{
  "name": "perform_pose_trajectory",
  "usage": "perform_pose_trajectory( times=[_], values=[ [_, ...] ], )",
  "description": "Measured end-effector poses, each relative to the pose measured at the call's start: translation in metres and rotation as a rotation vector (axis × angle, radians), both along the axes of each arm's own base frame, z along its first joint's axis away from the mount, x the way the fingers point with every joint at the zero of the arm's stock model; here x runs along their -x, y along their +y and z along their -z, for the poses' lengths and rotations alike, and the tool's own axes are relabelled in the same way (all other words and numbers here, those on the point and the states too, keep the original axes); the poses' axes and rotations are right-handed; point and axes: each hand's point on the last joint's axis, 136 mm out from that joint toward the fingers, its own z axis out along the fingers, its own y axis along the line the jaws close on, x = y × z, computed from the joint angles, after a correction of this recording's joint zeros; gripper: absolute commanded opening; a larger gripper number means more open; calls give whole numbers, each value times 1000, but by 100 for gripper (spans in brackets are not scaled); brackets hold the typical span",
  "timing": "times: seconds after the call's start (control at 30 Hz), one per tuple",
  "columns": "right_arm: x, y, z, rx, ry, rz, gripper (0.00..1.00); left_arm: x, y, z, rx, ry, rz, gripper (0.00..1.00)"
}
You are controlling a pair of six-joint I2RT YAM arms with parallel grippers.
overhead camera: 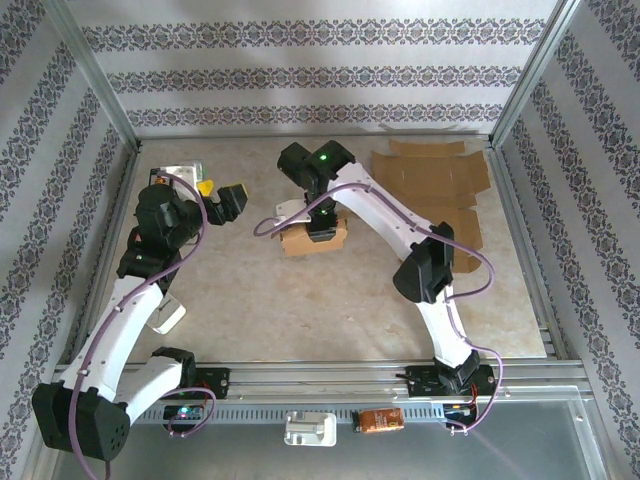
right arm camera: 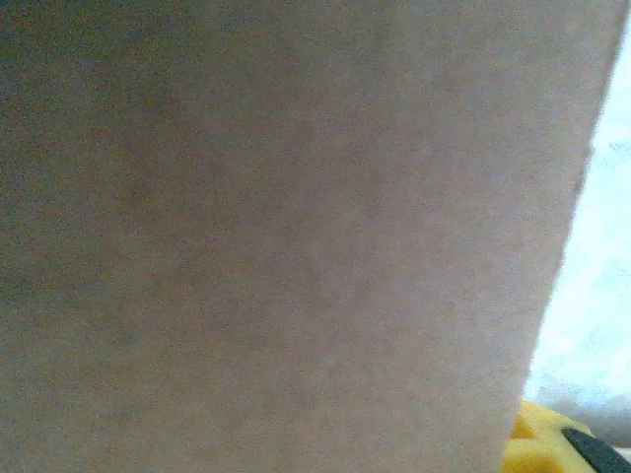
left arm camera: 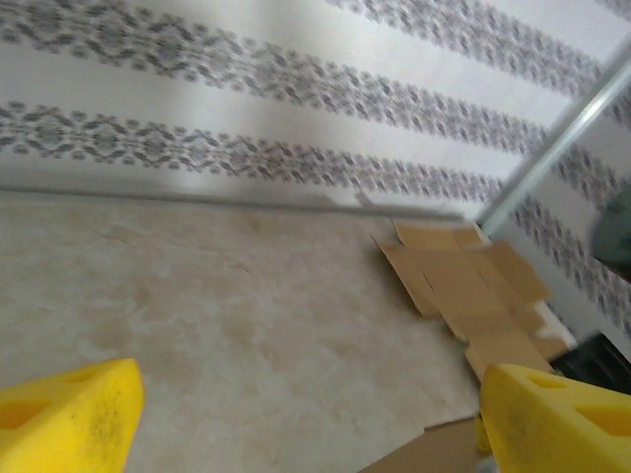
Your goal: Fold the paper box
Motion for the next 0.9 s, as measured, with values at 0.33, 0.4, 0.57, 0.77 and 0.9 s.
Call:
perform_pose_trajectory(
  times=[0.33, 0.4, 0.57, 0.77, 0.9],
  values=[
    [-15, 9, 31, -25, 124, 70, 51, 13, -15, 13, -36, 21, 112, 90],
    [-18, 9, 34, -39, 143, 100, 59, 13, -15, 20, -25, 41, 110, 90],
    [-21, 9, 33, -70, 163, 156, 73, 9, -19, 36, 25, 98, 116, 90],
    [-26, 15, 28, -128, 165, 194, 77, 5, -22, 44, 54, 137, 127, 90],
    [-34, 16, 6, -216, 146, 239, 78, 6, -26, 46, 57, 156, 150, 90]
  ],
)
